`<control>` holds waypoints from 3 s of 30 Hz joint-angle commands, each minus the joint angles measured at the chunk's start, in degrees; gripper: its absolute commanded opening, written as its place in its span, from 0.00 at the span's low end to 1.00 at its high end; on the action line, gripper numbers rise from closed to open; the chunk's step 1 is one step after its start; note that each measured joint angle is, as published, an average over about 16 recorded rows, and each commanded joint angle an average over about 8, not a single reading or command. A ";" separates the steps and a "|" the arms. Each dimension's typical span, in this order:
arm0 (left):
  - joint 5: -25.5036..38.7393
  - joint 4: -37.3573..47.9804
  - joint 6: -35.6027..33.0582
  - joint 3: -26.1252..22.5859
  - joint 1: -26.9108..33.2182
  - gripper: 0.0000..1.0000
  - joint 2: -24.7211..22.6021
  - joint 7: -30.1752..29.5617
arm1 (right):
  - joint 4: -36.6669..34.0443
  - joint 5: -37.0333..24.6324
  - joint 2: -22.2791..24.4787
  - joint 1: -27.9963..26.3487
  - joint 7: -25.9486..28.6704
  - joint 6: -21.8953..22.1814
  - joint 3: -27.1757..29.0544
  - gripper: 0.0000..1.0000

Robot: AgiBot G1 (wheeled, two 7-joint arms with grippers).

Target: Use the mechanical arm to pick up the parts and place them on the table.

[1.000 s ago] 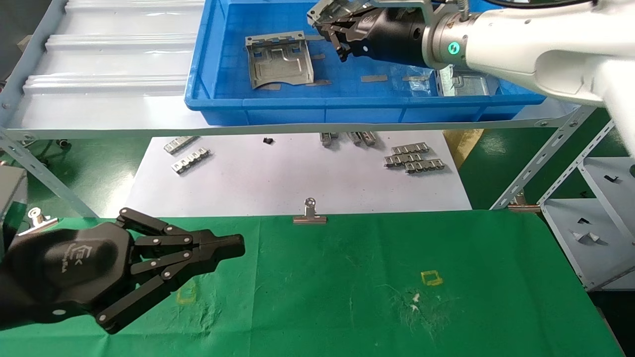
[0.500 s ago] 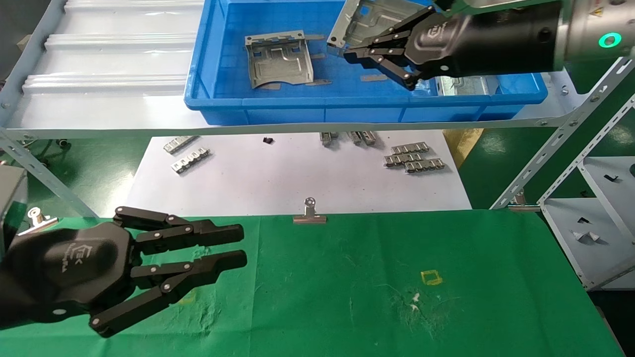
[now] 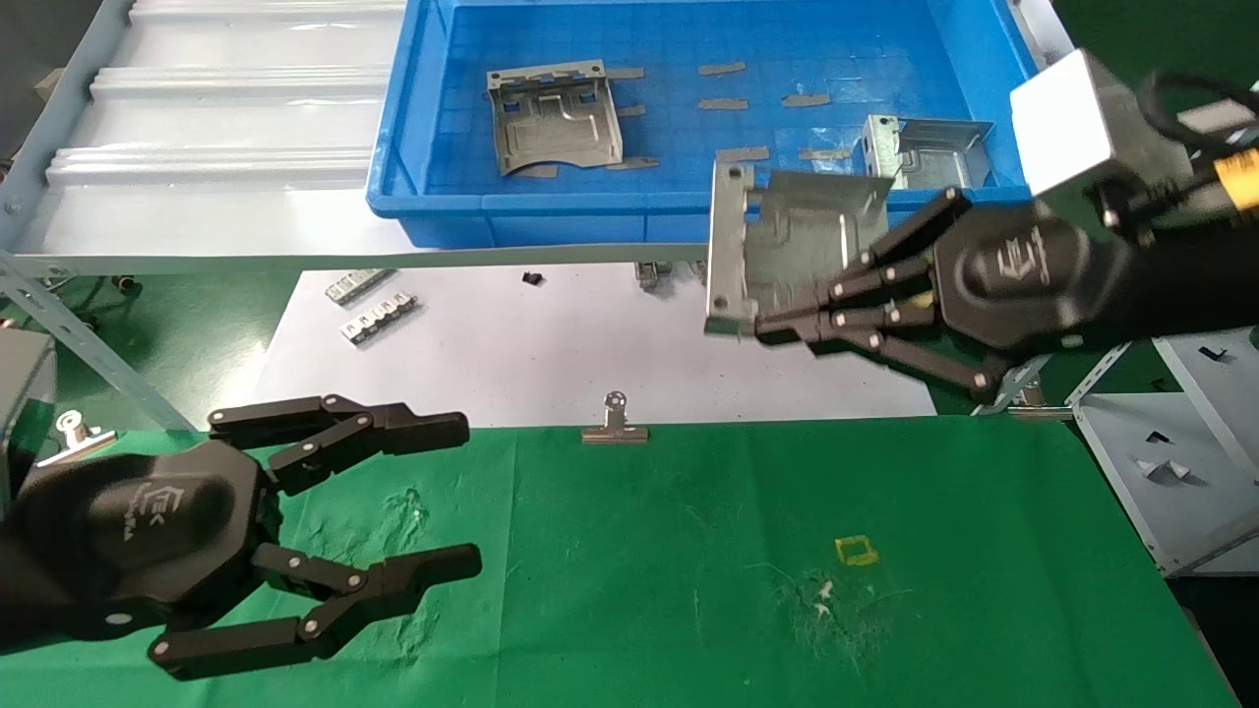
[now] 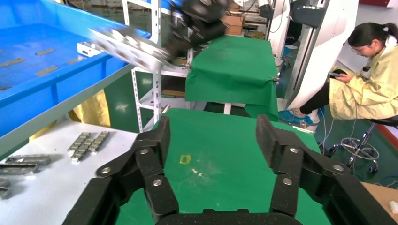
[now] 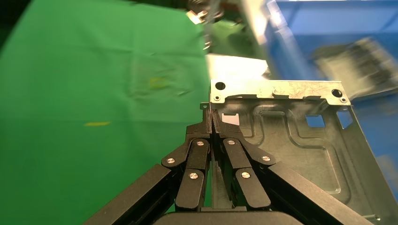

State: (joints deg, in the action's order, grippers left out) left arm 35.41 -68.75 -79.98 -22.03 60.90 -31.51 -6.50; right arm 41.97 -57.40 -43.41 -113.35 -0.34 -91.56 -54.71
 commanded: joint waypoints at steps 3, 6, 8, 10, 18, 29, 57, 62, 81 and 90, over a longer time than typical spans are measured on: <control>0.00 0.00 0.00 0.00 0.00 1.00 0.00 0.00 | 7.28 4.07 5.59 2.84 3.29 0.08 -5.09 0.00; 0.00 0.00 0.00 0.00 0.00 1.00 0.00 0.00 | 6.00 4.47 7.04 5.78 2.27 0.54 -8.68 0.00; 0.00 0.00 0.00 0.00 0.00 1.00 0.00 0.00 | 3.35 3.91 6.94 8.15 0.21 1.00 -10.73 0.00; 0.00 0.00 0.00 0.00 0.00 1.00 0.00 0.00 | -0.34 3.03 6.15 10.59 -2.70 1.53 -12.40 0.00; 0.00 0.00 0.00 0.00 0.00 1.00 0.00 0.00 | -16.95 -2.75 -1.17 14.69 -15.01 4.71 -16.30 0.00; 0.00 0.00 0.00 0.00 0.00 1.00 0.00 0.00 | -29.46 -6.44 -10.49 14.35 -24.88 12.54 -17.41 0.00; 0.00 0.00 0.00 0.00 0.00 1.00 0.00 0.00 | -37.26 -9.60 -14.41 13.36 -34.58 6.73 -19.74 1.00; 0.00 0.00 0.00 0.00 0.00 1.00 0.00 0.00 | -37.56 -9.74 -14.62 12.69 -37.18 5.10 -19.82 1.00; -0.01 0.01 0.01 0.00 -0.01 1.00 0.01 0.00 | -38.90 6.02 -9.90 14.48 -26.15 -0.17 -9.83 1.00; -0.01 0.01 0.01 0.00 -0.01 1.00 0.01 0.00 | -38.66 5.72 -9.96 14.59 -26.42 -0.12 -9.95 1.00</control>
State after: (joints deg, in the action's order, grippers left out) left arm 35.41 -68.74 -79.97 -22.02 60.89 -31.50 -6.50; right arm 4.21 -51.26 -53.04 -98.23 -26.14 -91.63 -63.87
